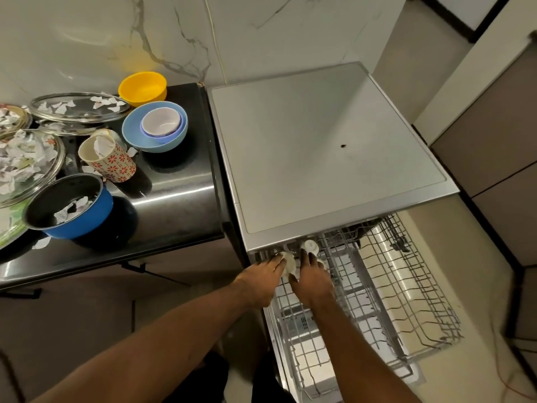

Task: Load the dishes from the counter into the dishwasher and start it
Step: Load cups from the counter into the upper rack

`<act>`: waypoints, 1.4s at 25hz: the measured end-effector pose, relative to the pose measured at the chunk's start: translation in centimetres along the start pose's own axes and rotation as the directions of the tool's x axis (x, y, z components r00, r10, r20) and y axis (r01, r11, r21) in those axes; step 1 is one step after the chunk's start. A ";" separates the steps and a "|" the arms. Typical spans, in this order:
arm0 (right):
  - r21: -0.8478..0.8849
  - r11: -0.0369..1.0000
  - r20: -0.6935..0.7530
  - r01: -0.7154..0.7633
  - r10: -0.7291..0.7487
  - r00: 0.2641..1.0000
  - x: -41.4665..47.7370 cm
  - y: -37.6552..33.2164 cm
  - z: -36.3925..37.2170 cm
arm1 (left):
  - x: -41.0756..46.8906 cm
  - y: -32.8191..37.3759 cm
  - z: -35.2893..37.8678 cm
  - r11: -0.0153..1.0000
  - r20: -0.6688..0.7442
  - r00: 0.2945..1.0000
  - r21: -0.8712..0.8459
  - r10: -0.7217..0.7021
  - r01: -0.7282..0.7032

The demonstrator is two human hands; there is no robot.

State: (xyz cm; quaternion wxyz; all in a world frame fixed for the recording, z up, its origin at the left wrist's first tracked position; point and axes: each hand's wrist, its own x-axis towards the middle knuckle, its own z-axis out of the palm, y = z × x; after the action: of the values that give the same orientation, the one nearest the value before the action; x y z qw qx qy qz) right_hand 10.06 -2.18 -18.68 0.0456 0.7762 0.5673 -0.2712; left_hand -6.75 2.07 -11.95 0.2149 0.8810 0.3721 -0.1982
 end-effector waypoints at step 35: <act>-0.161 0.822 -0.375 0.546 -0.563 0.737 3.9 -28.4 -12.6 | -12.5 -28.3 -16.3 0.926 -0.513 0.774 -0.141 -0.371 0.350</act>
State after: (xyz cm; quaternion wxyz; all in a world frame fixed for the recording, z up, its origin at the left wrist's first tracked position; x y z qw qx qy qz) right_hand -10.22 15.97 -3.13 -0.1405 0.6098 0.7744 -0.0935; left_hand -32.68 21.32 1.42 0.0781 0.8089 0.5822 0.0226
